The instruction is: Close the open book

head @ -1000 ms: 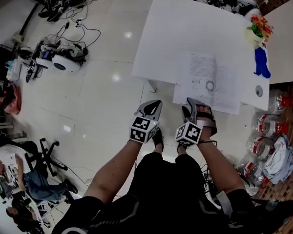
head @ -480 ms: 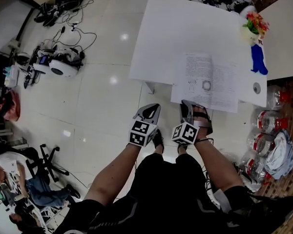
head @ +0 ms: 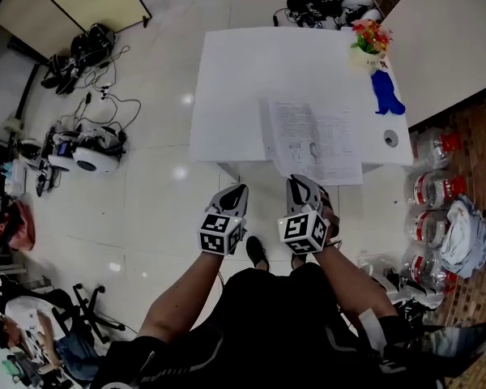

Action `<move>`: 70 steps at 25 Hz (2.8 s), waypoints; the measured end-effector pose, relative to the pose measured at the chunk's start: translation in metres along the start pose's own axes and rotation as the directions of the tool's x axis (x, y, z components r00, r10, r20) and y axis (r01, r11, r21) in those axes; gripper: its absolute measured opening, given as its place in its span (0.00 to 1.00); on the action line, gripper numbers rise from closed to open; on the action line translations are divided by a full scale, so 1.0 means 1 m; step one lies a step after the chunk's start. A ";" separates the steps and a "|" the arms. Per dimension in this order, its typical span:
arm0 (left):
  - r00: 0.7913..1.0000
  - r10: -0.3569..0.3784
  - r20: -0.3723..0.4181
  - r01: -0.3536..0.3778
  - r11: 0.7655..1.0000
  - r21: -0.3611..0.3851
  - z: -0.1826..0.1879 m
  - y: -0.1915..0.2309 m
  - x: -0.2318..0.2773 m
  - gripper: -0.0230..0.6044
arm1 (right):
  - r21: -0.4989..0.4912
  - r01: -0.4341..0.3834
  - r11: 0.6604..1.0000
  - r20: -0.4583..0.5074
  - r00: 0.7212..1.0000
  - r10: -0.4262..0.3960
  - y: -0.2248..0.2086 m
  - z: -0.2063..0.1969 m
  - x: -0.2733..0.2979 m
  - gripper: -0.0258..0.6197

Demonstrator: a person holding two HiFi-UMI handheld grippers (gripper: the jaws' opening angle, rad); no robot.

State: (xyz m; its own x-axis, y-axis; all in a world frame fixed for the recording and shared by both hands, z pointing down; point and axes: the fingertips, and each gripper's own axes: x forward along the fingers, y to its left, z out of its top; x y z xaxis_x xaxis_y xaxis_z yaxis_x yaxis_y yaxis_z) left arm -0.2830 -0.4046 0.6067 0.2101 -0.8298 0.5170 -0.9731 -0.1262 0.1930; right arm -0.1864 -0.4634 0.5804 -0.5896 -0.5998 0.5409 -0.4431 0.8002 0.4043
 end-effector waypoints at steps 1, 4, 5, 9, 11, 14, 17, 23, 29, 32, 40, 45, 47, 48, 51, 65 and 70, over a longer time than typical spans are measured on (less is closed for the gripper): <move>1.000 -0.018 0.000 0.018 1.000 0.009 0.004 -0.008 0.003 0.03 | 0.055 0.016 0.998 0.008 1.000 -0.016 -0.010 -0.001 -0.007 0.06; 0.998 -0.062 -0.008 0.062 0.997 0.041 0.013 -0.030 0.014 0.03 | 0.242 0.046 0.969 0.029 0.998 -0.055 -0.038 -0.012 -0.024 0.06; 0.997 -0.072 -0.012 0.073 0.996 0.045 0.016 -0.036 0.018 0.03 | 0.325 0.043 0.945 0.033 0.998 -0.057 -0.047 -0.019 -0.028 0.06; 0.995 -0.093 -0.021 0.094 0.995 0.042 0.025 -0.057 0.032 0.03 | 0.591 0.043 0.805 0.035 0.996 -0.079 -0.086 -0.059 -0.040 0.05; 0.994 -0.101 -0.034 0.103 0.993 0.054 0.027 -0.066 0.037 0.03 | 0.682 0.069 0.728 0.001 0.995 -0.095 -0.101 -0.086 -0.043 0.06; 0.993 -0.112 -0.047 0.115 0.990 0.077 0.030 -0.080 0.044 0.03 | 0.807 0.101 0.581 -0.056 0.994 -0.095 -0.120 -0.131 -0.040 0.06; 0.992 -0.118 -0.051 0.122 0.989 0.087 0.031 -0.088 0.048 0.03 | 0.840 0.114 0.531 -0.091 0.993 -0.068 -0.123 -0.164 -0.031 0.06; 0.993 -0.105 -0.050 0.108 0.992 0.067 0.033 -0.093 0.056 0.03 | 0.867 0.164 0.470 -0.167 0.985 -0.035 -0.126 -0.202 -0.019 0.15; 0.992 -0.124 -0.035 0.127 0.988 0.091 0.042 -0.098 0.056 0.03 | 0.838 0.271 0.473 -0.288 0.957 -0.039 -0.129 -0.236 -0.034 0.19; 0.996 -0.088 0.014 0.087 0.994 0.058 0.059 -0.088 0.044 0.03 | 0.811 0.258 0.526 -0.279 0.959 -0.040 -0.137 -0.238 -0.045 0.19; 0.976 -0.115 0.185 0.075 0.975 0.210 0.134 -0.117 0.002 0.03 | 0.734 0.055 0.676 -0.030 0.998 -0.049 -0.190 -0.139 -0.082 0.13; 0.959 -0.121 0.255 0.085 0.986 0.147 0.158 -0.131 -0.024 0.03 | 0.668 -0.051 0.743 0.080 0.997 -0.003 -0.195 -0.089 -0.102 0.04; 0.955 -0.106 0.278 0.081 0.992 0.101 0.161 -0.134 -0.029 0.03 | 0.631 -0.054 0.774 0.083 0.997 0.002 -0.196 -0.081 -0.106 0.04; 0.954 -0.094 0.283 0.070 0.993 0.093 0.160 -0.135 -0.033 0.03 | 0.619 -0.065 0.783 0.096 0.995 0.007 -0.195 -0.078 -0.108 0.04; 0.949 -0.090 0.301 0.063 0.993 0.100 0.160 -0.146 -0.050 0.03 | 0.604 -0.120 0.788 0.145 0.989 0.039 -0.183 -0.066 -0.116 0.04; 0.912 -0.192 0.363 0.139 0.976 0.168 0.089 -0.149 -0.232 0.03 | 0.541 -0.155 0.827 0.287 0.958 -0.009 -0.041 0.032 -0.233 0.04; 0.903 -0.255 0.347 0.205 0.963 0.173 0.054 -0.161 -0.287 0.03 | 0.551 -0.138 0.823 0.286 0.958 -0.031 0.016 0.047 -0.281 0.04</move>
State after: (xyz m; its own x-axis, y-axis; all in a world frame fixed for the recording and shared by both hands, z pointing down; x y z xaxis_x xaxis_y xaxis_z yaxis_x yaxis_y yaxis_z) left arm -0.1914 -0.1755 0.3820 0.4047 -0.9054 0.1281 -0.9106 -0.3861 0.1477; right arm -0.0598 -0.2819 0.4006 -0.7439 -0.5999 0.2945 -0.6557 0.7403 -0.1484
